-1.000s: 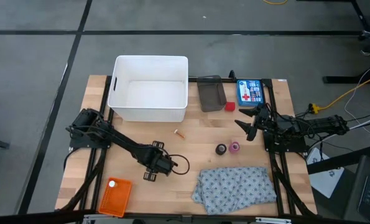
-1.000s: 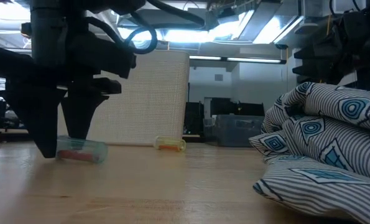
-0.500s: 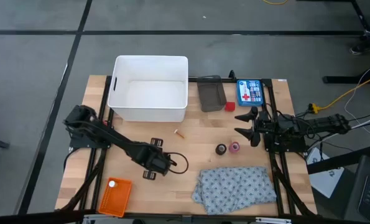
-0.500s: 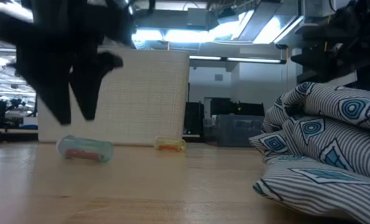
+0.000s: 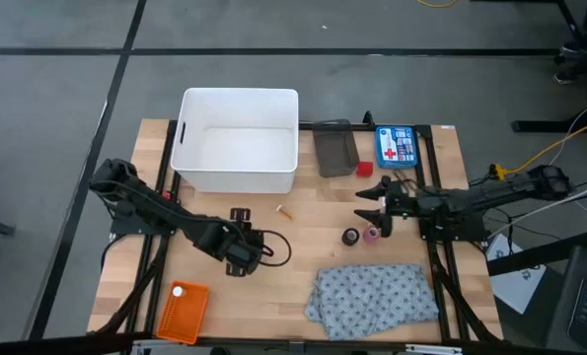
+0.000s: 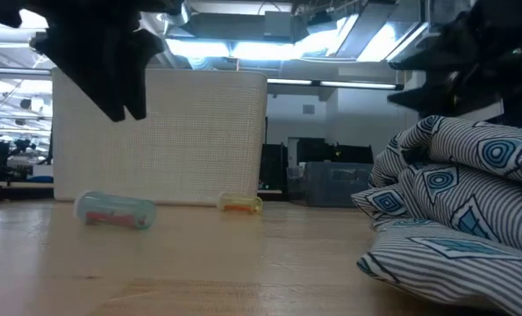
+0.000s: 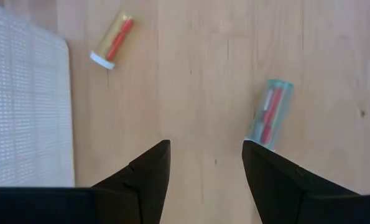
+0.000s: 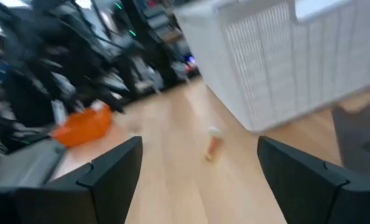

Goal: Pick & place medical supplies in basket/bin
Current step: Put the yellow pill bottle into the orange bin

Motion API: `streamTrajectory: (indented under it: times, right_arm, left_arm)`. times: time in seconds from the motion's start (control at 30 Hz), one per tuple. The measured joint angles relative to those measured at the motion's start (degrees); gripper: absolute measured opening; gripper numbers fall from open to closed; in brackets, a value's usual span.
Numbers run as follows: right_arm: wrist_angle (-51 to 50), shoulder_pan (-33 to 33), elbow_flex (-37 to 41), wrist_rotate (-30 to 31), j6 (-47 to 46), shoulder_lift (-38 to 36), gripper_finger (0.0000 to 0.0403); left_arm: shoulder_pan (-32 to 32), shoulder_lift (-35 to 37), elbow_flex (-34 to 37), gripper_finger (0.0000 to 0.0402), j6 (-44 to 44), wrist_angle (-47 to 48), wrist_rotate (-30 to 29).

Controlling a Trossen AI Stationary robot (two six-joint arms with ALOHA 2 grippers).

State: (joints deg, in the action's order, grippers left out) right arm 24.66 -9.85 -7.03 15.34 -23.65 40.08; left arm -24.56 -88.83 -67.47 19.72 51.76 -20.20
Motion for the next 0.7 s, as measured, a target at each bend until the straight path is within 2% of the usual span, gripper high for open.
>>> streamTrajectory:
  times: [0.13,0.37,0.57,0.7]
  right_arm:
    - [0.3,0.0,-5.7,3.4,-1.4,12.8,0.0311]
    - [-0.6,0.0,-21.9,3.2,5.0,34.6,0.0293]
    - [-4.2,0.0,-31.0,3.3,4.5,47.6,0.0288]
    - [-4.9,0.2,-34.7,6.0,3.2,53.7,0.0288]
  left_arm:
    - [0.0,0.0,0.0,0.0198,-0.2,-0.2,-0.8]
    - [-1.3,-0.1,0.0,0.0198,2.2,-0.5,-2.3]
    - [-4.6,-0.1,0.0,0.0198,4.9,0.3,-3.5]
    - [-6.6,-0.1,0.0,0.0198,8.0,3.1,-6.0]
